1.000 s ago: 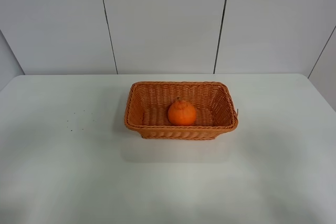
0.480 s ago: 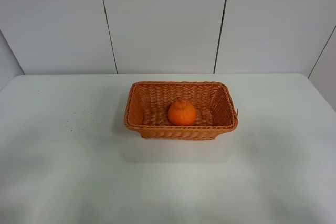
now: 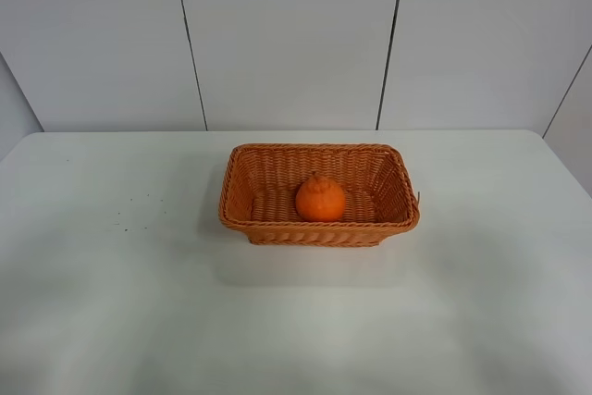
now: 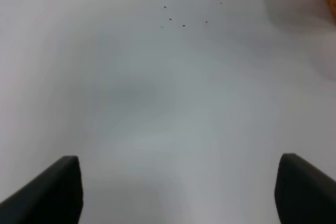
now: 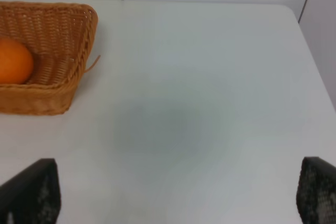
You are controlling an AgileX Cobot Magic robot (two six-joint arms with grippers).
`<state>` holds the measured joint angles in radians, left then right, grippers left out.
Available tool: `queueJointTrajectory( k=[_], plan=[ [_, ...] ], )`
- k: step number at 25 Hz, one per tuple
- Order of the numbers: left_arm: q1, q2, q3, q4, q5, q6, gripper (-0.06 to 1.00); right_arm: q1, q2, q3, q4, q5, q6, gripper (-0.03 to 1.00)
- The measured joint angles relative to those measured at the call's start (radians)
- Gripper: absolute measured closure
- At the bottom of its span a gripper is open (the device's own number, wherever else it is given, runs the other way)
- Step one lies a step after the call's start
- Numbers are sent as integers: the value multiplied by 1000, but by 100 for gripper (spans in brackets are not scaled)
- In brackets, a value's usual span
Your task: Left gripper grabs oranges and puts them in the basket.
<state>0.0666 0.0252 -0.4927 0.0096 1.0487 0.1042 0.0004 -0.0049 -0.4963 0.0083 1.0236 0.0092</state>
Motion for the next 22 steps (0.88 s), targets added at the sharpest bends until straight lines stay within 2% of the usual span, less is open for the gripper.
queueJointTrajectory(
  k=[18,22],
  plan=[
    [0,-33,0,1,0,-1,10,0,0,0,0,0,0,27],
    [0,-33,0,1,0,-36,10,0,0,0,0,0,0,27]
  ],
)
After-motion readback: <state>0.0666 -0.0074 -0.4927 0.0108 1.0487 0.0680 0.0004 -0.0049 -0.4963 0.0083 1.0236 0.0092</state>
